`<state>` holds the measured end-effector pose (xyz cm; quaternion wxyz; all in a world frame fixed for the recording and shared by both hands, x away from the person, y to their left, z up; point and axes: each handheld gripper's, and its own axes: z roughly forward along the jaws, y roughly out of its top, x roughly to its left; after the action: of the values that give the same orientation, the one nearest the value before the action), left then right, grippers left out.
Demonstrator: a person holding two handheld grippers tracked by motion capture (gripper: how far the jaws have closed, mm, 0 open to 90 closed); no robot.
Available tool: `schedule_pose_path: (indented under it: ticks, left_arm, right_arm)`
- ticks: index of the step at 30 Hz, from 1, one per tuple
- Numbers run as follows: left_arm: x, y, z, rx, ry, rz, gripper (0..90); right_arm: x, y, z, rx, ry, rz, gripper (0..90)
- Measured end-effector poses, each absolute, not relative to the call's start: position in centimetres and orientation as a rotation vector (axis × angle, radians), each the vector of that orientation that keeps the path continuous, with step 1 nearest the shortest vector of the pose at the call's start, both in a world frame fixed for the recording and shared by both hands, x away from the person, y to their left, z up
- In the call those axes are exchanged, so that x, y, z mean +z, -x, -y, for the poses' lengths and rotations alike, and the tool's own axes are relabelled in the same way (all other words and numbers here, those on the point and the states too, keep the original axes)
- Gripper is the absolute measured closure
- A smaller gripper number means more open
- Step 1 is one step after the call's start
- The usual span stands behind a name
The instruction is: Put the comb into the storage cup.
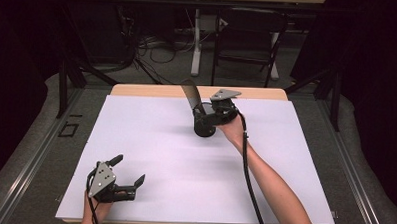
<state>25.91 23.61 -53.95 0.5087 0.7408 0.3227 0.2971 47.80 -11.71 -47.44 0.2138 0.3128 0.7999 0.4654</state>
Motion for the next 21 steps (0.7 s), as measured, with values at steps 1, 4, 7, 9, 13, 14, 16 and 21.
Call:
schedule_pose_path:
  ticks: [1,4,7,9,13,14,16,21]
  left_arm:
    - [-53.9,-25.9,-23.6,0.717,-1.784,-0.777,3.4]
    - [-54.0,-25.9,-23.6,0.717,-1.784,-0.779,3.4]
    - [-54.0,-25.9,-23.6,0.714,-1.783,-0.783,3.4]
    - [-54.0,-25.9,-23.6,0.714,-1.782,-0.783,3.4]
    - [-54.0,-25.9,-23.6,0.712,-1.780,-0.784,3.4]
    - [-54.0,-26.0,-23.6,0.715,-1.782,-0.788,3.4]
    - [-54.1,-26.1,-23.6,0.710,-1.786,-0.795,3.4]
    - [-54.0,-25.9,-23.6,0.714,-1.786,-0.786,3.4]
  right_arm:
    - [-47.2,-47.7,11.8,1.292,-0.873,-2.226,14.9]
    - [-46.9,-47.4,12.1,1.297,-0.867,-2.249,11.8]
    - [-46.5,-47.1,12.4,1.308,-0.861,-2.269,9.1]
    - [-46.3,-46.9,12.6,1.319,-0.862,-2.277,6.0]
    - [-45.8,-46.5,13.0,1.321,-0.849,-2.299,1.8]
    - [-45.6,-46.4,13.1,1.316,-0.846,-2.309,0.8]
    - [-45.3,-46.0,13.3,1.318,-0.833,-2.307,0.0]
    - [-45.0,-45.1,14.1,1.312,-0.807,-2.338,0.0]
